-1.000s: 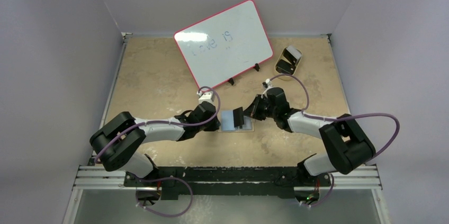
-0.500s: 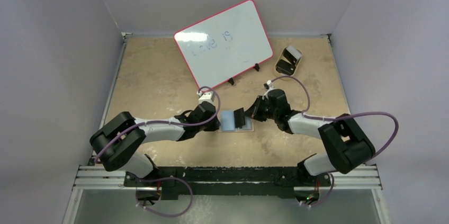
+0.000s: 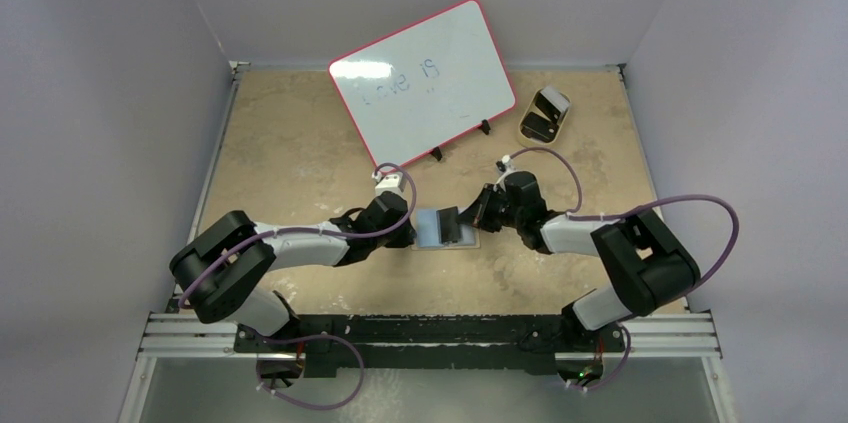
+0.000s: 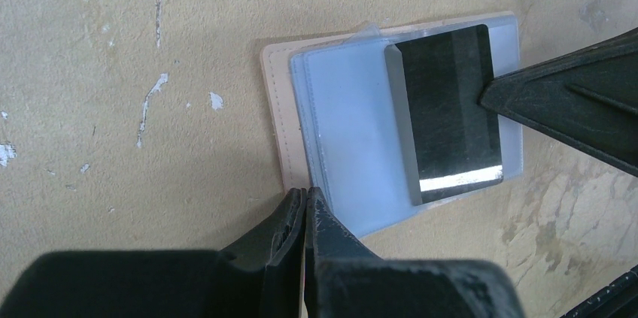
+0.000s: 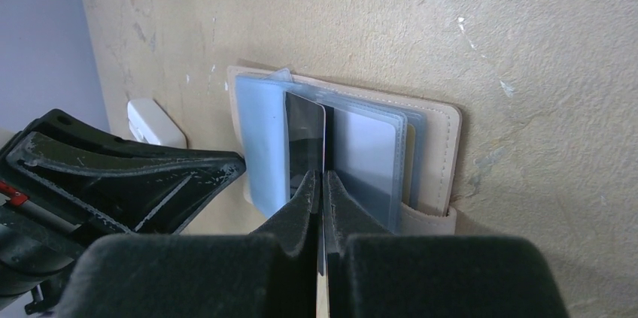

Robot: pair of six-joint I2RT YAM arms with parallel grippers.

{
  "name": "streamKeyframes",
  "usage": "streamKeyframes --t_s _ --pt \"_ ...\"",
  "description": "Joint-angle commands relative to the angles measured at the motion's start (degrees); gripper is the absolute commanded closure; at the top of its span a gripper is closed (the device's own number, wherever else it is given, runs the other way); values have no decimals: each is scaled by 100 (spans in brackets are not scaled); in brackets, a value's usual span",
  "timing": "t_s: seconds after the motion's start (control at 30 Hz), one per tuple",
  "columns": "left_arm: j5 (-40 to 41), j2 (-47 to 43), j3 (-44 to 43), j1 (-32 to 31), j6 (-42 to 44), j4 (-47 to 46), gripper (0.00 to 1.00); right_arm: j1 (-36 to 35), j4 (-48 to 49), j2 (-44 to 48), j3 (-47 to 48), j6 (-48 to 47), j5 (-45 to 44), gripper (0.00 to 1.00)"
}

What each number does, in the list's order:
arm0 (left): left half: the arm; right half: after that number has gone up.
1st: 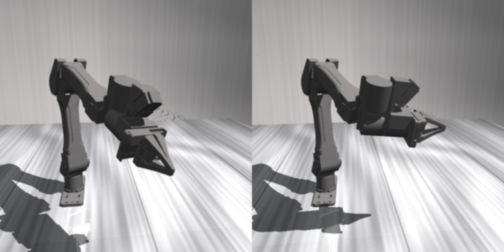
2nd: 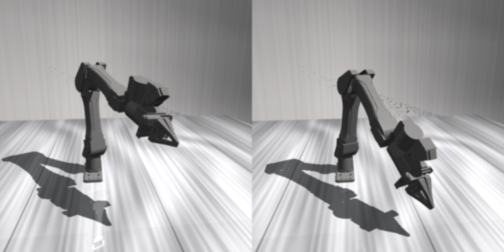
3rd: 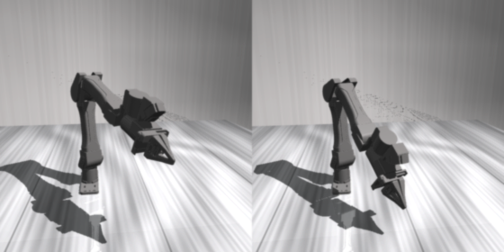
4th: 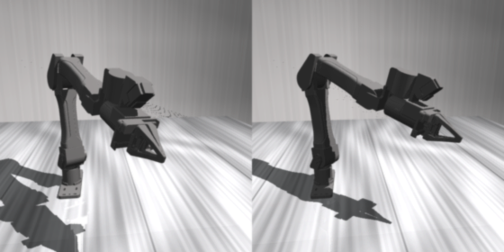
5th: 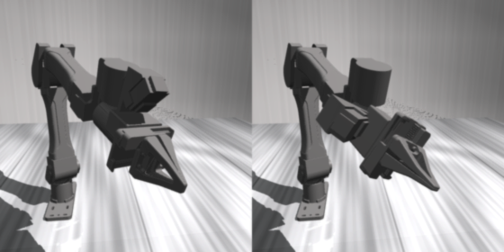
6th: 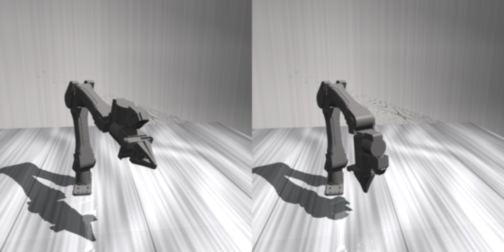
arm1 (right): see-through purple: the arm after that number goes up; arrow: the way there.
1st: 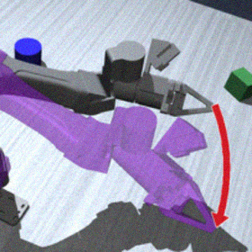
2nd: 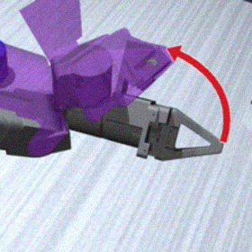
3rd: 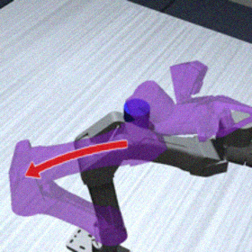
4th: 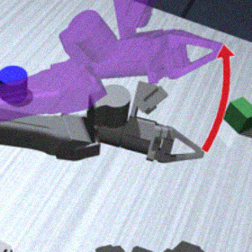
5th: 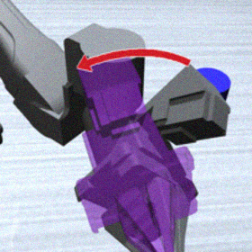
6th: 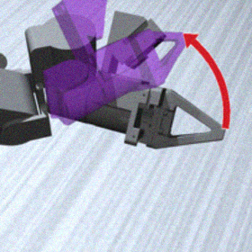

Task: Put the credit cards into the card holder
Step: Insert the credit card into the card holder.

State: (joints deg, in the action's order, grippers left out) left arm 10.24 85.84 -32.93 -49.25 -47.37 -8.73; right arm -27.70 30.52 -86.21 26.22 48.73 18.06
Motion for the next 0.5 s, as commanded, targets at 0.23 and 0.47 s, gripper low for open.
streamKeyframes --t_s 0.23,0.47 --pt "1 84 -138 -14 101 3 100 -19 186 -203 104 -109 199 100" --pt "-8 71 -142 -14 99 27 100 -19 -110 -126 174 -172 162 72"
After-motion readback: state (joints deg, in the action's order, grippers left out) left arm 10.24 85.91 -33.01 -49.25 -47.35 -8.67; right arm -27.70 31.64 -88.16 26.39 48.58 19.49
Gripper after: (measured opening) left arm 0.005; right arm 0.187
